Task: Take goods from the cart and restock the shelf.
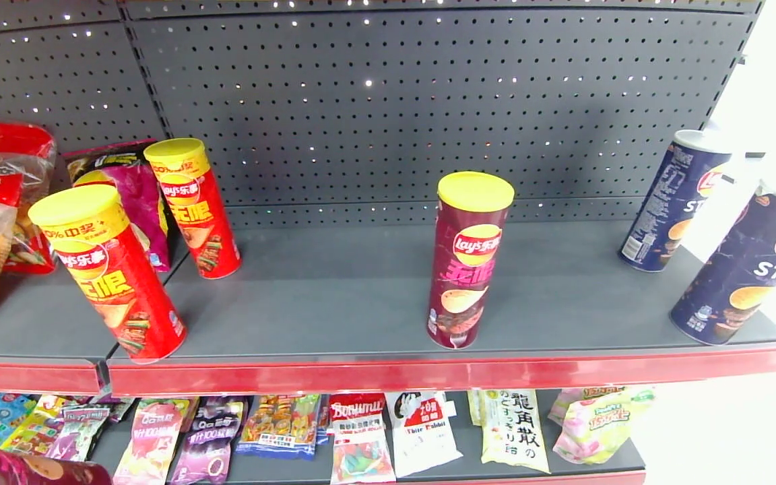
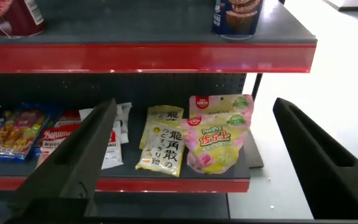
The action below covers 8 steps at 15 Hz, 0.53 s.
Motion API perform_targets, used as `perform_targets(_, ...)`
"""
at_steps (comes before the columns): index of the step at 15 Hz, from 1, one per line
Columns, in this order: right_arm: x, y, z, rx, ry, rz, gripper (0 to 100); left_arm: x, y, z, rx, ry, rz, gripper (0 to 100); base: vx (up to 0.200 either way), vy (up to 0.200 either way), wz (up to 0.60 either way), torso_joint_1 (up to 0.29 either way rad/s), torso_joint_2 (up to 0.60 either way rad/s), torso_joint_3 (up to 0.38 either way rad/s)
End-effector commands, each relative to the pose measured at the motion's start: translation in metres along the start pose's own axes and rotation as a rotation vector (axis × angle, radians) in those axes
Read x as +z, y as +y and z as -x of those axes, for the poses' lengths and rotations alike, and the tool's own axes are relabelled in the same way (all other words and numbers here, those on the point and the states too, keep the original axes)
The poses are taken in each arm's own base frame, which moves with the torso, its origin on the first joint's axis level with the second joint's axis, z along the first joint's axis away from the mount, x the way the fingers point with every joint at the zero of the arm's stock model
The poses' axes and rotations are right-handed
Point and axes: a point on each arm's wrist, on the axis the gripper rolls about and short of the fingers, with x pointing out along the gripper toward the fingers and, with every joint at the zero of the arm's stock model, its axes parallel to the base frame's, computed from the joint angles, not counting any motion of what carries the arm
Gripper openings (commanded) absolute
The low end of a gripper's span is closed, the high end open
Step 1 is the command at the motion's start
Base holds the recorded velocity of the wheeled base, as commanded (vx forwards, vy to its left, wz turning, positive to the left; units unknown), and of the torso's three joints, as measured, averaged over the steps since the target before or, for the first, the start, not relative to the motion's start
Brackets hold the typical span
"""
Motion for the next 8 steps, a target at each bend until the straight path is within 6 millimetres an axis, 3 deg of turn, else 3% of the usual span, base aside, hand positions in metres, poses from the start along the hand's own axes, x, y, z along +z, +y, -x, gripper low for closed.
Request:
perform_targets(1, -0.0001, 0.0, 0.0, 0.0, -0.001, 0.002, 100, -0.0001, -0.0001, 0.0004, 0.0, -0.001, -0.002, 0, 0.0, 0.0, 0.0, 0.0, 0.0, 0.0)
perform_targets(7, -0.0003, 0.0, 0.0, 0.0, 0.001, 0.001, 100, -0.0004, -0.0002, 0.0002, -0.009, -0.003, -0.004, 0, 0.0, 0.0, 0.0, 0.0, 0.0, 0.0)
perform_targets(8, -0.0001, 0.0, 0.0, 0.002, -0.001, 0.0, 100, -0.0007, -0.0002, -0.0002, -0.009, 0.0, -0.003, 0, 0.0, 0.0, -0.6, 0.002, 0.01, 0.002)
